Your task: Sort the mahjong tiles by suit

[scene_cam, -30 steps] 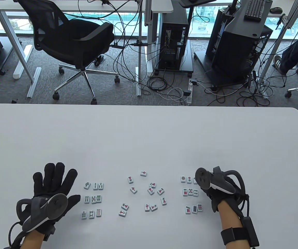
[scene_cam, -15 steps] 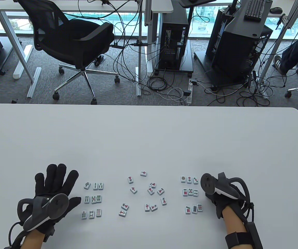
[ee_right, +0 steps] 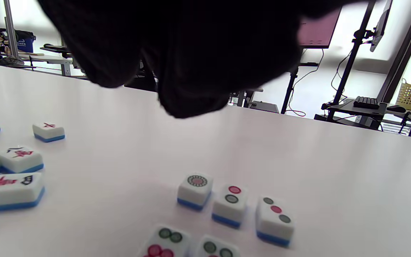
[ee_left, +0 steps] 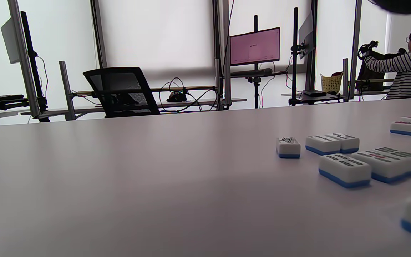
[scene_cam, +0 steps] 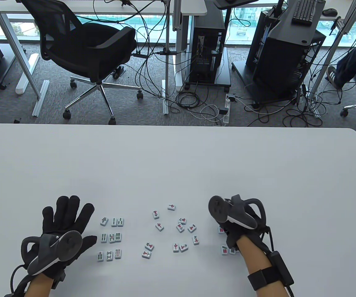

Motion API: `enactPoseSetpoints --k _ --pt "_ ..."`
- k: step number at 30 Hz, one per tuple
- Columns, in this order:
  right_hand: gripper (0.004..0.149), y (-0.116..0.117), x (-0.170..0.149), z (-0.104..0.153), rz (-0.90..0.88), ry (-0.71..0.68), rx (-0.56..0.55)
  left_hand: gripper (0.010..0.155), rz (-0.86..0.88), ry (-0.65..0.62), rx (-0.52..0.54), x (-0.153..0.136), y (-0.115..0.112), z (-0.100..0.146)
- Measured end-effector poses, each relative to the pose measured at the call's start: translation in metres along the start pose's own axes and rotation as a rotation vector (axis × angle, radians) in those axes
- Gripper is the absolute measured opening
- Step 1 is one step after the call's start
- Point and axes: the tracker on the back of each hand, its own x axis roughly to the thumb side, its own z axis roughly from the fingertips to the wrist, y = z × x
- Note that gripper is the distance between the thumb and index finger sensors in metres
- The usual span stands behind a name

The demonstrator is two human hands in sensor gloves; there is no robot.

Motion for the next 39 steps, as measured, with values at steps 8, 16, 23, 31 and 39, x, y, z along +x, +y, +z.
enactPoseSetpoints --k 8,16,23,31,39 --pt "0.044 0.018 0.067 -0.023 0.195 -0.089 0.059 0.089 0.019 -0.003 -0.005 -0.001 0.0 0.0" --pt "0.042 0.031 0.103 -0.019 0.344 -0.175 0.026 0.089 0.028 -0.001 -0.02 -0.002 -0.002 -0.001" --pt "0.04 0.028 0.121 -0.009 0.284 -0.275 0.029 0.089 0.019 -0.004 -0.021 -0.002 -0.002 -0.001" --pt "0.047 0.024 0.125 -0.008 0.2 -0.285 0.172 0.088 0.019 -0.005 -0.02 -0.002 -0.003 -0.001" --pt "0.045 0.033 0.125 0.004 0.337 -0.4 0.0 0.086 0.019 -0.009 -0.027 -0.001 -0.004 -0.001"
